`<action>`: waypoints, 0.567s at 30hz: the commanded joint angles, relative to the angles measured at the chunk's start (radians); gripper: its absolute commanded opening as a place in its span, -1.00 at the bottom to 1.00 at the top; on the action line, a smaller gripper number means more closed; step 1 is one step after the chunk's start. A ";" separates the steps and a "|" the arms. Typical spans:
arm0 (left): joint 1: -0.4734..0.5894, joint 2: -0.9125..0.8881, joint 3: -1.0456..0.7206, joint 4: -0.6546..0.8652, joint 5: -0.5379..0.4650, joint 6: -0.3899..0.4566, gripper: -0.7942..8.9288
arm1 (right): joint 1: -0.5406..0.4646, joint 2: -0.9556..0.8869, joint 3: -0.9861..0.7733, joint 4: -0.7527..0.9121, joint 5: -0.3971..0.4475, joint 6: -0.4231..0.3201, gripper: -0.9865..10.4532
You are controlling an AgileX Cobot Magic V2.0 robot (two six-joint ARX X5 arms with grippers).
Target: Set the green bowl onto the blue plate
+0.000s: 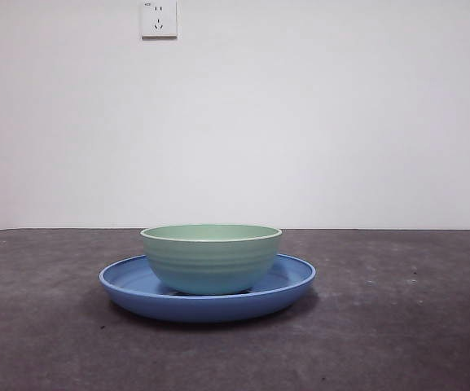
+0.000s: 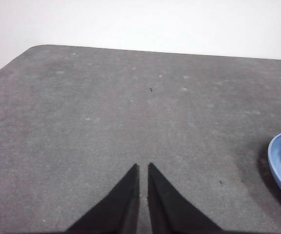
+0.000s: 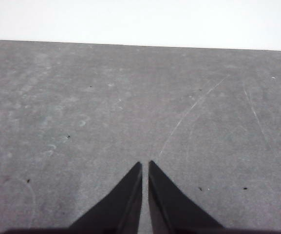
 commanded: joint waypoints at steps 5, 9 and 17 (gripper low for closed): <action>-0.002 -0.001 -0.020 -0.004 -0.004 -0.003 -0.78 | -0.002 -0.003 -0.009 0.026 0.003 0.013 -0.80; -0.002 -0.001 -0.020 -0.004 -0.003 -0.003 -0.78 | -0.002 -0.003 -0.009 0.026 0.003 0.013 -0.80; -0.002 -0.001 -0.020 -0.004 -0.003 -0.003 -0.78 | -0.002 -0.003 -0.009 0.026 0.003 0.013 -0.80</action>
